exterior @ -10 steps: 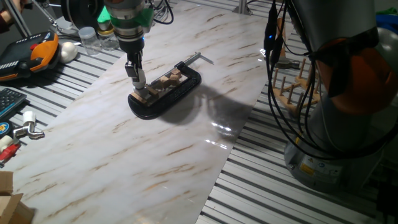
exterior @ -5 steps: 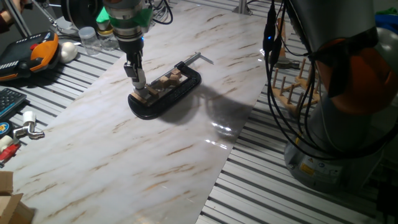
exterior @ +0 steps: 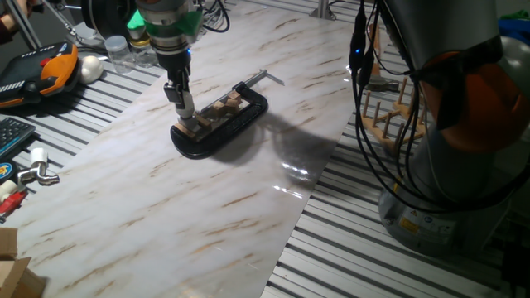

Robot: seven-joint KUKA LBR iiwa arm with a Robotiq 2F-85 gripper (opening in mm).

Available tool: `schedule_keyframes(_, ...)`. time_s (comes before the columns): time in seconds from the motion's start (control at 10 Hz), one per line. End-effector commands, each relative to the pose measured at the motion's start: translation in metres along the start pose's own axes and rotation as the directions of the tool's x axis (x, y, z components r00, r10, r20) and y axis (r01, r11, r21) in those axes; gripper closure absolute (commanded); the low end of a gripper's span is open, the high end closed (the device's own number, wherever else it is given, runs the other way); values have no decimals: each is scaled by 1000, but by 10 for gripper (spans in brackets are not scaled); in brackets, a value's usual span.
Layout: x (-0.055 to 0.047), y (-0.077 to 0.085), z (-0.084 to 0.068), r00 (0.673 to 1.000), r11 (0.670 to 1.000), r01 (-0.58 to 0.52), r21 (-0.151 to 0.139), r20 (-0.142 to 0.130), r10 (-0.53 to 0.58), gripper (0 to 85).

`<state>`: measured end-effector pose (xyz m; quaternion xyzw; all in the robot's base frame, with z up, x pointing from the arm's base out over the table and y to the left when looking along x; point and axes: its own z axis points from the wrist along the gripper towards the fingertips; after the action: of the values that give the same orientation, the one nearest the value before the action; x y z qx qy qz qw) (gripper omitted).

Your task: Install the light bulb by rotating it

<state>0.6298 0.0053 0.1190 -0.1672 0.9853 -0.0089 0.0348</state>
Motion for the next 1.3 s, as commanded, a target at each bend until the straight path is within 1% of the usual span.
schedule_keyframes(0.0,0,0,0,1000,1000,-6,-1,-3,6,510)
schedule_keyframes(0.1,0,0,0,1000,1000,-26,-3,-6,26,680)
schedule_keyframes(0.2,0,0,0,999,999,-48,0,-7,48,680)
schedule_keyframes(0.3,0,0,0,996,996,-86,-12,-5,86,680)
schedule_keyframes(0.4,0,0,0,994,994,-109,-9,-6,109,680)
schedule_keyframes(0.5,0,0,0,992,992,-127,-9,-13,127,680)
schedule_keyframes(0.7,0,0,0,985,985,-173,-23,-25,173,680)
schedule_keyframes(0.9,0,1,-1,980,980,-196,-22,-33,195,680)
schedule_keyframes(1.2,-1,1,-4,979,979,-201,-18,-40,201,680)
